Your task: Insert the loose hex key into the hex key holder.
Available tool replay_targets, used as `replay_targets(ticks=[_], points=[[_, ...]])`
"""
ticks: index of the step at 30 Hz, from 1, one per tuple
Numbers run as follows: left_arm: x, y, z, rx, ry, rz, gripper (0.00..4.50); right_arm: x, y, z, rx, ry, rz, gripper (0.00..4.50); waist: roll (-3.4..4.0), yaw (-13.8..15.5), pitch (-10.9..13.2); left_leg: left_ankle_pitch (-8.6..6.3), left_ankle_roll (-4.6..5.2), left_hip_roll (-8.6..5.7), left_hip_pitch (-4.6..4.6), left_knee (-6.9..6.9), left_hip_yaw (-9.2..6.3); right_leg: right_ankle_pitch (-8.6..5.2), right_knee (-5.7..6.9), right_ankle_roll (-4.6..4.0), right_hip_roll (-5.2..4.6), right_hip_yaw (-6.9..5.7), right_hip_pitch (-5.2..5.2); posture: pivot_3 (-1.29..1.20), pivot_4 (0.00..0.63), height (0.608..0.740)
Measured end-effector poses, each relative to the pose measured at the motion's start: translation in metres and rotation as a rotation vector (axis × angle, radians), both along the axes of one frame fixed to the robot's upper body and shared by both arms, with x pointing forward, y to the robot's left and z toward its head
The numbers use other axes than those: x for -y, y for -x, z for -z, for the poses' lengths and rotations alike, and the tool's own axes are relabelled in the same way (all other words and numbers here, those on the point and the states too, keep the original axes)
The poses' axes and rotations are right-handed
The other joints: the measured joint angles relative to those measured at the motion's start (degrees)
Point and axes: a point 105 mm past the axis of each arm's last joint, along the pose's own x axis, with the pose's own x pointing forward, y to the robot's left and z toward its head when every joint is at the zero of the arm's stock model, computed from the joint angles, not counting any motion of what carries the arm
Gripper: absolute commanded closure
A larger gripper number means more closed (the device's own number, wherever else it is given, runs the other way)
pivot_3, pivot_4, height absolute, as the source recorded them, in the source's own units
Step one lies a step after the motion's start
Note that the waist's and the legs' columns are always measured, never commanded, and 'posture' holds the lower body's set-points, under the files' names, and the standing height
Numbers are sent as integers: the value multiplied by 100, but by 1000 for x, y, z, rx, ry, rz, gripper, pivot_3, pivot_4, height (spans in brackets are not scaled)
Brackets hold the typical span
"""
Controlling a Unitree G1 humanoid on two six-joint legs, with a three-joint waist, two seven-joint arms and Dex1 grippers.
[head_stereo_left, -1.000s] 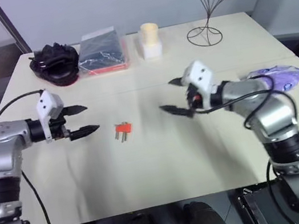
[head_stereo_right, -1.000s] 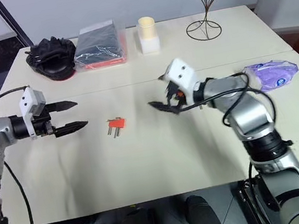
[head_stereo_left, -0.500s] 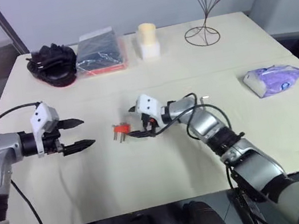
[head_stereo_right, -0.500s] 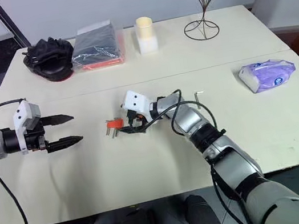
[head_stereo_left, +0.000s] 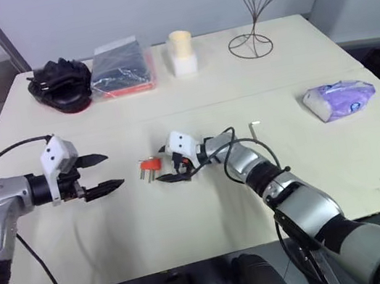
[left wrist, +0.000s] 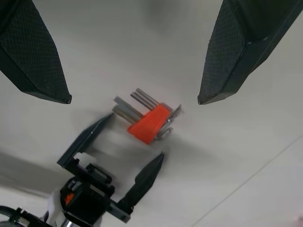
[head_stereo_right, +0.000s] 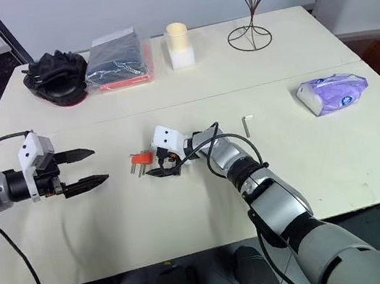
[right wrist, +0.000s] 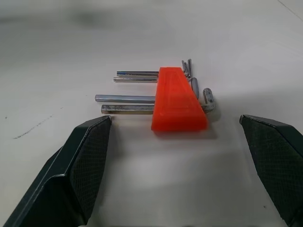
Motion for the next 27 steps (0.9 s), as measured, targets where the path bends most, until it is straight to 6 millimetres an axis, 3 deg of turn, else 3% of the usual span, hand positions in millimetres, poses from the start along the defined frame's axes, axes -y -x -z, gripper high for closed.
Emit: replay_targets(ticks=[3, 8, 19, 24, 27], points=[[-1, -2, 0, 10, 7, -18, 0, -2, 1, 1, -3, 5, -16, 828, 0, -3, 0, 3, -5, 1, 2, -3, -1, 0, 2, 0, 0, 0, -2, 0, 150, 740], [0, -4, 0, 22, 16, -33, 0, -13, 7, 4, 19, 23, -63, 3383, 1, -7, -1, 11, -18, 2, 6, -4, -2, 0, 7, -1, 1, 2, -2, 0, 150, 740], [-1, -7, 1, 47, 20, -64, 0, -14, 4, 1, 93, 63, -82, 3443, 3, -14, -2, 13, -23, 2, 9, -8, -3, -1, 11, -2, -1, 3, -3, 0, 150, 740], [-2, -9, 1, 48, 31, -74, 0, 21, -17, -22, 261, 127, -23, 3443, 3, 67, -1, 13, -22, -11, 1, -6, -8, -1, 3, -2, -13, 1, 0, 0, 150, 740], [0, -21, -5, 77, 52, -79, 0, 51, -28, -52, 400, 157, 18, 3443, 2, 73, 0, 13, -22, -12, -9, -5, -8, -1, 3, -2, -11, 0, -10, 0, 150, 740]])
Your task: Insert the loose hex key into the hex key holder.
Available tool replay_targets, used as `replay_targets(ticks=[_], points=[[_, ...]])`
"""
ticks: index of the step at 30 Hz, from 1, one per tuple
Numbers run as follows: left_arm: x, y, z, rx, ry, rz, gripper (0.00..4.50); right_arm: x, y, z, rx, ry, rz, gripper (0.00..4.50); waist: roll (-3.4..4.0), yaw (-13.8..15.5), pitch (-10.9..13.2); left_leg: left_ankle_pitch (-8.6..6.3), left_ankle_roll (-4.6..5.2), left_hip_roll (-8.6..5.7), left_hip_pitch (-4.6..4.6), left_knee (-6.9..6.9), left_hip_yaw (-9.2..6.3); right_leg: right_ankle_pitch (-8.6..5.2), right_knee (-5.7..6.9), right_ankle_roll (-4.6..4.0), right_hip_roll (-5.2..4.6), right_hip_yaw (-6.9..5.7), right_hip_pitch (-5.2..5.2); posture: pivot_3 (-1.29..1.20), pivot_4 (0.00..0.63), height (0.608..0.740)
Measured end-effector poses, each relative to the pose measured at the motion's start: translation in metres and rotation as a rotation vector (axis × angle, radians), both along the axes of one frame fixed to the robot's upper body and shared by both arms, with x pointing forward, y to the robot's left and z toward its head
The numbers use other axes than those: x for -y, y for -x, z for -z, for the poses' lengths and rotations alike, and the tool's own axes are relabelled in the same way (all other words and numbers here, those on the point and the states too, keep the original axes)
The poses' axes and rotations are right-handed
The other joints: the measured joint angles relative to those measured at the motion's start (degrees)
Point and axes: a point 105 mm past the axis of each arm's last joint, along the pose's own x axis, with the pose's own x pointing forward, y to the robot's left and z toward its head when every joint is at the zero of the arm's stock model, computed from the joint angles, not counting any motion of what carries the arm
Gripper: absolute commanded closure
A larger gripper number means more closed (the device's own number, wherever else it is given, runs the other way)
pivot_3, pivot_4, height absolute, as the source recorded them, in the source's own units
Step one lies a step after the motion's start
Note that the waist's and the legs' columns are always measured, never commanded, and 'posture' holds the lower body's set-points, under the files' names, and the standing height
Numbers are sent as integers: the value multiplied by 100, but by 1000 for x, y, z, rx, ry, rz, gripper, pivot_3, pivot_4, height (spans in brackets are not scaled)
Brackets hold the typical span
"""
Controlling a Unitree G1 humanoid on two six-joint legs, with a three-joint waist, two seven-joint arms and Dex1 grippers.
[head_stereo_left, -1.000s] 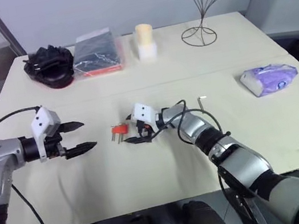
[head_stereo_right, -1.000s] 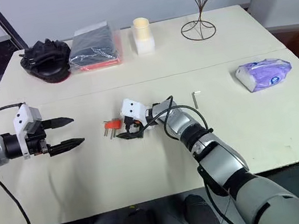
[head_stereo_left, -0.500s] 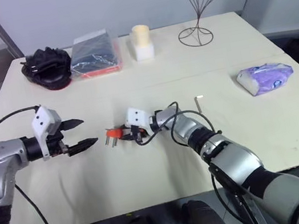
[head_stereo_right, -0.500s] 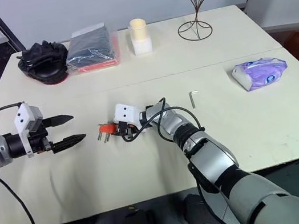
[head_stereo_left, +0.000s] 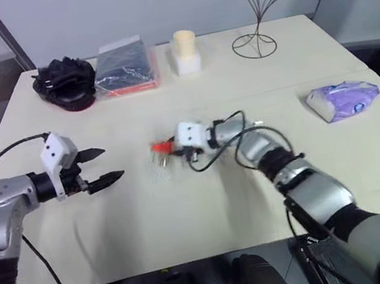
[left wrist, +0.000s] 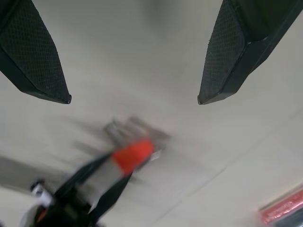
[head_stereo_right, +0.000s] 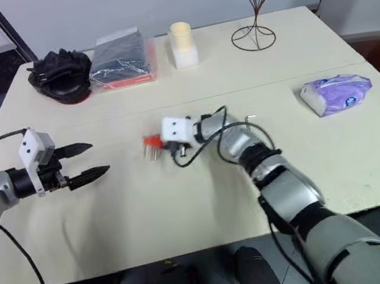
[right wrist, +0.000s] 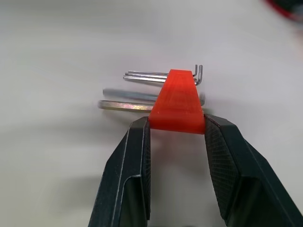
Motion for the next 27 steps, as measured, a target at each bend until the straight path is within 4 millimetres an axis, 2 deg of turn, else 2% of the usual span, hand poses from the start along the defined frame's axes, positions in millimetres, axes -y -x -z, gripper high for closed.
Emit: replay_targets(ticks=[3, 5, 9, 12, 17, 27], points=[[6, -12, -11, 39, 39, 14, 0, 16, -3, -39, 161, 0, 13, 3443, 0, -45, 0, 0, 0, 5, -1, -1, 2, 0, 3, 0, 9, 0, -5, 0, 150, 740], [17, -25, -22, 55, 133, 21, 0, 25, -1, -59, 289, 27, 19, 3443, -2, -49, -1, 0, 0, 6, 0, -1, 3, 0, 4, 1, 13, -1, -4, 0, 150, 740], [36, -47, -38, 28, 301, 42, 0, 34, 5, -80, 495, 71, 5, 3443, -4, -62, 0, 0, 2, 4, -1, 1, 12, 0, 4, 1, 23, -2, -5, 0, 150, 740], [47, -58, -45, 14, 363, 76, 0, 40, 9, -88, 625, 93, -12, 3443, -6, -61, 1, 0, 3, 3, -1, 1, 16, 1, 3, 2, 24, -2, -5, 0, 150, 740], [80, -70, -53, -22, 406, 186, 0, 33, 20, -97, 797, 89, -71, 3443, -8, -57, 2, 0, 3, 2, -3, 5, 19, 1, 3, 2, 26, 0, -2, 0, 150, 740], [111, -80, -60, -53, 425, 307, 0, 26, 25, -91, 860, 126, -127, 3443, -10, -60, 3, 1, 5, 2, -3, 6, 21, 1, 2, 2, 30, 0, 0, 0, 150, 740]])
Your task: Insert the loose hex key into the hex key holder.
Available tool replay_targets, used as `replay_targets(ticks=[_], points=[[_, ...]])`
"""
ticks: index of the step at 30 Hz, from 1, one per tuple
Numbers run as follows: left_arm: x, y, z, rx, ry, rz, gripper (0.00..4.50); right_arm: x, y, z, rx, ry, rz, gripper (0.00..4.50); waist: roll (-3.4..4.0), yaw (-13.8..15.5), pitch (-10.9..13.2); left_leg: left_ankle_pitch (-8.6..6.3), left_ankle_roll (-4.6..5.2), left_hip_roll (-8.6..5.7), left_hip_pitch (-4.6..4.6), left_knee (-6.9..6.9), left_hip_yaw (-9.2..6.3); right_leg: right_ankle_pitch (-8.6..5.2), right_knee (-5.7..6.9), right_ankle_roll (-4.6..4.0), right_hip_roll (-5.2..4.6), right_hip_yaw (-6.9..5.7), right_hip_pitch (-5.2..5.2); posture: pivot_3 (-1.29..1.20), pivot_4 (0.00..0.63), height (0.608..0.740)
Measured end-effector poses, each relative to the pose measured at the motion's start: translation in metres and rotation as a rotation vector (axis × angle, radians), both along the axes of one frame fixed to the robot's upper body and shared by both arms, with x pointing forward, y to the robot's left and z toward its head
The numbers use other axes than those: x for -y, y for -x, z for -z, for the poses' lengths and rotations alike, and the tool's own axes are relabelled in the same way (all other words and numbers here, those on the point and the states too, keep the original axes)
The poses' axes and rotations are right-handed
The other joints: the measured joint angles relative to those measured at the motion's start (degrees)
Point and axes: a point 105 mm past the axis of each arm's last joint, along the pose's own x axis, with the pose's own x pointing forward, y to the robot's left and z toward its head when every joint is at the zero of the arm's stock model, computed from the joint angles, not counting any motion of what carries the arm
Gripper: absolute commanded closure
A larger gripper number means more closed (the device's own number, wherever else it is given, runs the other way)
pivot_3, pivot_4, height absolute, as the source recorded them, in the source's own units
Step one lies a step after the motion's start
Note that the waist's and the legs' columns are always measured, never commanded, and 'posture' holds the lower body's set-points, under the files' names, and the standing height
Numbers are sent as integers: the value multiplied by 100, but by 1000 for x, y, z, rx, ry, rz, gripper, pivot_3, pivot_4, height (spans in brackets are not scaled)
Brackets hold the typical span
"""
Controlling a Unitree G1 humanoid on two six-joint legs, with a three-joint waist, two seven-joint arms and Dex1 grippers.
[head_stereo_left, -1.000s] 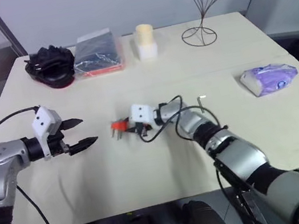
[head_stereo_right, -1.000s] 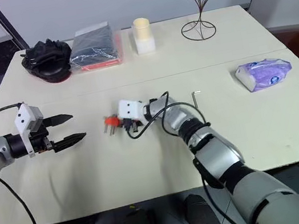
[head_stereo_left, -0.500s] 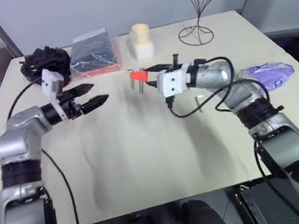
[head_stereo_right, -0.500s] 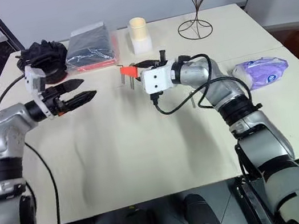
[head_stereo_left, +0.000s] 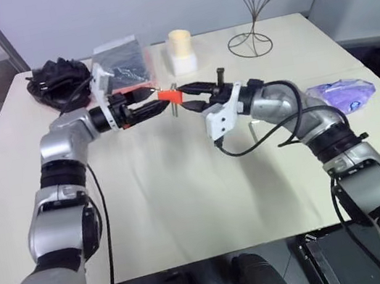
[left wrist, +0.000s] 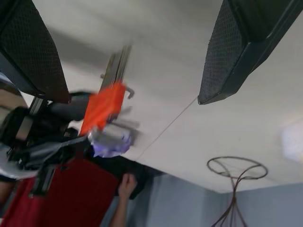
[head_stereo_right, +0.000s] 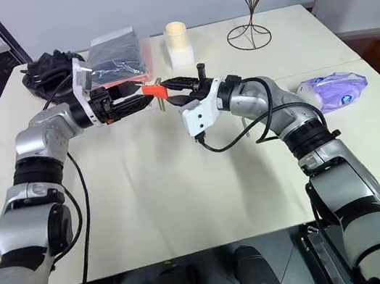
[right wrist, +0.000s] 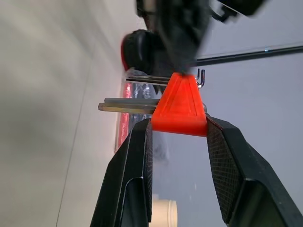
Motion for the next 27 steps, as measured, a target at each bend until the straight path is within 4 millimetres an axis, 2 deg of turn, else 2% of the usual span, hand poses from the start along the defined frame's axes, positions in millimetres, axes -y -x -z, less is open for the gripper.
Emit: replay_targets(ticks=[8, 11, 18, 27], points=[[11, 2, 8, -10, -9, 56, 0, -1, 0, 1, 2, 5, -1, 3443, -1, -1, 0, 0, 0, 0, 0, 0, -1, 0, 0, 0, 1, 0, 1, 0, 150, 740], [13, 3, 9, 0, -21, 66, 825, -3, 1, 0, 7, 5, -5, 3443, -1, 0, 0, 0, 0, 1, 0, 0, -1, 0, 1, 0, 1, 0, 1, 0, 150, 740], [23, 7, 12, -8, -4, 126, 4404, -5, 0, -1, 0, 1, 6, 3443, -1, 7, 0, 0, 0, 0, 0, 2, -1, 0, 1, 0, 1, 0, 3, 0, 150, 740], [24, 7, 13, 4, -21, 126, 4462, -4, 1, 1, -21, -7, 9, 3443, -1, 3, 1, 0, 1, 1, 0, 2, -2, 0, 1, 0, 2, 0, 3, 0, 150, 740]])
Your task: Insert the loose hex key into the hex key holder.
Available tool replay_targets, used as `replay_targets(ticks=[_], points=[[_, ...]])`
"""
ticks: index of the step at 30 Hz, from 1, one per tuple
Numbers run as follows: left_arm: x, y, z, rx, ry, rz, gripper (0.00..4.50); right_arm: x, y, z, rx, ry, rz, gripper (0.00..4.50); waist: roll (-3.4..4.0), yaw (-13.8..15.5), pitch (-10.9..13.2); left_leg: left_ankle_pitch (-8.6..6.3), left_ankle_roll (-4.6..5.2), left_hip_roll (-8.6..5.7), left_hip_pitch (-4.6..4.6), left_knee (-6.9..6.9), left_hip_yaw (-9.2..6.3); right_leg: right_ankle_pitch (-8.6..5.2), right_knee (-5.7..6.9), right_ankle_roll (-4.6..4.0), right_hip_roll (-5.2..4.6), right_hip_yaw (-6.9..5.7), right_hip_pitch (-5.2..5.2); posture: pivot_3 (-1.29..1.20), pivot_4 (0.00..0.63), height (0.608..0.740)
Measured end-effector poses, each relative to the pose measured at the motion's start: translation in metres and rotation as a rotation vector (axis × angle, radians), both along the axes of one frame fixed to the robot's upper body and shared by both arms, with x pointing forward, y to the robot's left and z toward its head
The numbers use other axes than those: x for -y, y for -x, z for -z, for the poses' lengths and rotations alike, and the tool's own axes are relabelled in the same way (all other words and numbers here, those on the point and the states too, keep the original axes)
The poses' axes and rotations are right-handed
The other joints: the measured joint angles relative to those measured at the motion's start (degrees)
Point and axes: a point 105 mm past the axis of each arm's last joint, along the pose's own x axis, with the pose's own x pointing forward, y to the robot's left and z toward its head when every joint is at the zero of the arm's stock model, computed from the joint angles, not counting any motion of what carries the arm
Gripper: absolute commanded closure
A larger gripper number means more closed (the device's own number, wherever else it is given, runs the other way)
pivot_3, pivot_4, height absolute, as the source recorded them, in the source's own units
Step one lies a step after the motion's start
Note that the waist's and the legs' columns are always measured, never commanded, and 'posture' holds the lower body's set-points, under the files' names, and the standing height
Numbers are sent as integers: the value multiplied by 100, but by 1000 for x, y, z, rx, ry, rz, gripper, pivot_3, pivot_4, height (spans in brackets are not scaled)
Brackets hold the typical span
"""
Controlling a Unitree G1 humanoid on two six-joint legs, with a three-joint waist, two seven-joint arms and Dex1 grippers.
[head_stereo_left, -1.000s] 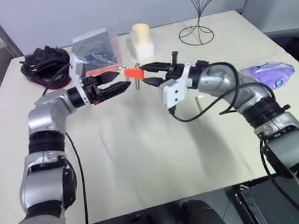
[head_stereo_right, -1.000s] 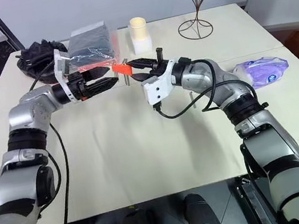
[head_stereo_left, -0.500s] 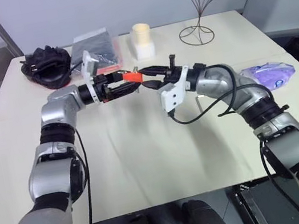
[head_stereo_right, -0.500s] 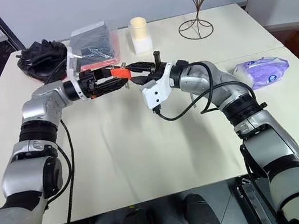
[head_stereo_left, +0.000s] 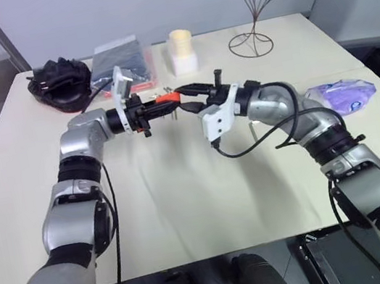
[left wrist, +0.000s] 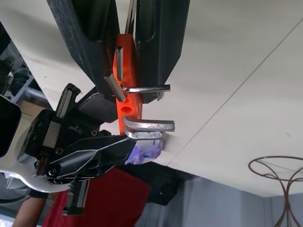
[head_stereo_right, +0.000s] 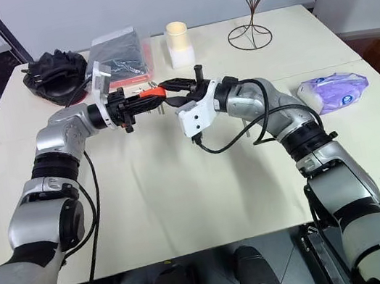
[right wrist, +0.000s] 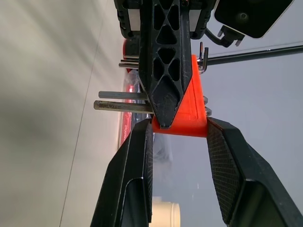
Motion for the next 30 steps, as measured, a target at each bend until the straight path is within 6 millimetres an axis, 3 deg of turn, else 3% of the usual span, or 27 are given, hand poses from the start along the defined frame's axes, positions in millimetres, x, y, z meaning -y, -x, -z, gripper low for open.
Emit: replay_targets(ticks=[25, 26, 30], points=[[3, -1, 1, 2, -1, -4, 4462, 3, 0, 1, -9, 14, 5, 3443, 0, 0, 0, 0, 0, 0, 0, 1, 0, 0, 0, 0, 0, 0, 0, 0, 150, 740], [3, -1, 1, 2, 0, -3, 4500, 3, 0, 1, -14, 13, 4, 2386, 0, 0, 0, 0, 0, 0, 0, 1, 0, 0, 1, 0, 0, 0, 0, 0, 150, 740], [-4, -8, -8, 21, 21, -80, 4500, -5, 9, 11, -53, 50, -57, 458, -1, -5, 0, 0, 0, 2, 0, 1, -2, 0, 1, 0, 1, 0, 0, 0, 150, 740]])
